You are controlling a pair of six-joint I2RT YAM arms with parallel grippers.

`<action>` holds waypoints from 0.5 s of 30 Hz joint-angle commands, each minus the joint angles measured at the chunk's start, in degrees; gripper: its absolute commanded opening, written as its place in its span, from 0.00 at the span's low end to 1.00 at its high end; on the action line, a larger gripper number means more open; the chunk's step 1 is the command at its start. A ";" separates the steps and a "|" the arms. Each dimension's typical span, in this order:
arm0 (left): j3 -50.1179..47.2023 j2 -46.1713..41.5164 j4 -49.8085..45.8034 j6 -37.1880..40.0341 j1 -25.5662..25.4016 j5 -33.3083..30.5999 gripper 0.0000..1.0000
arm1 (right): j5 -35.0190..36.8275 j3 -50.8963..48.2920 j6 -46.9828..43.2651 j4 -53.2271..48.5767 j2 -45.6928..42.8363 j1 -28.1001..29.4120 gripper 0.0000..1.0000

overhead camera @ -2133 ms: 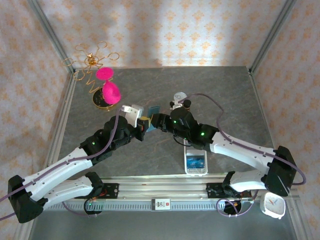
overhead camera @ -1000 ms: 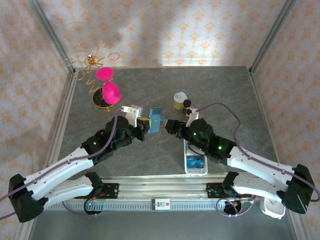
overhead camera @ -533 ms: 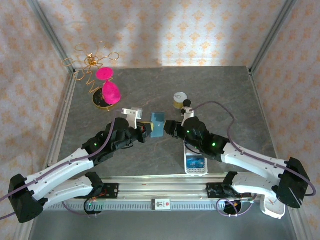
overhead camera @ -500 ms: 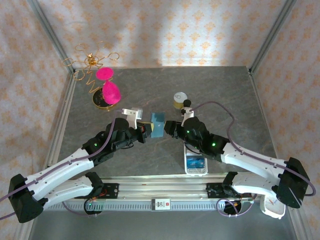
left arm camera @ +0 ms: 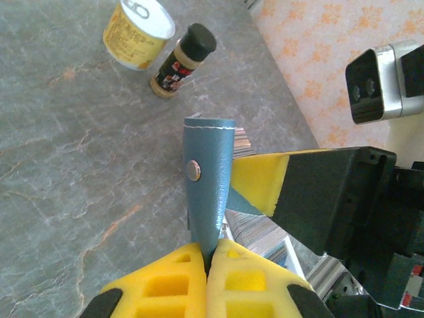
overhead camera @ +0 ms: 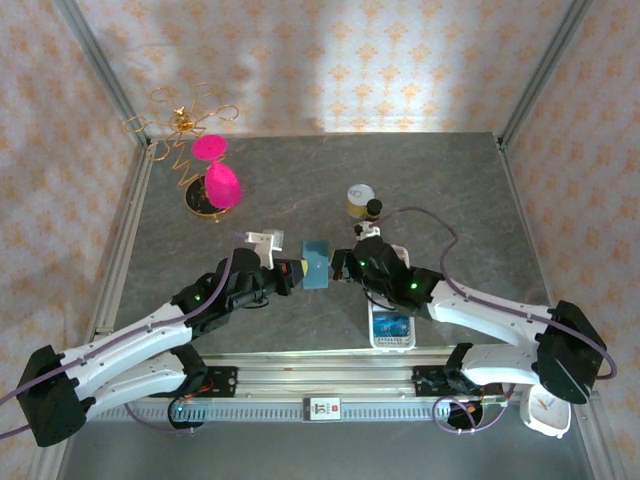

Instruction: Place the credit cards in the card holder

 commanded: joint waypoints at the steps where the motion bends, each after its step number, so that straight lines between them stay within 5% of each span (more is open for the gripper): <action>1: -2.87 1.74 4.98 -3.77 0.05 1.72 0.00 | -2.34 -1.87 2.99 1.95 2.89 0.00 0.00; 10: -10.66 7.10 11.43 -7.76 0.05 0.87 0.01 | -7.15 -3.85 6.56 5.08 8.80 0.17 0.00; 15: -11.09 9.74 9.71 -6.58 0.56 -0.72 0.18 | -8.02 -2.99 7.02 3.75 11.11 0.27 0.00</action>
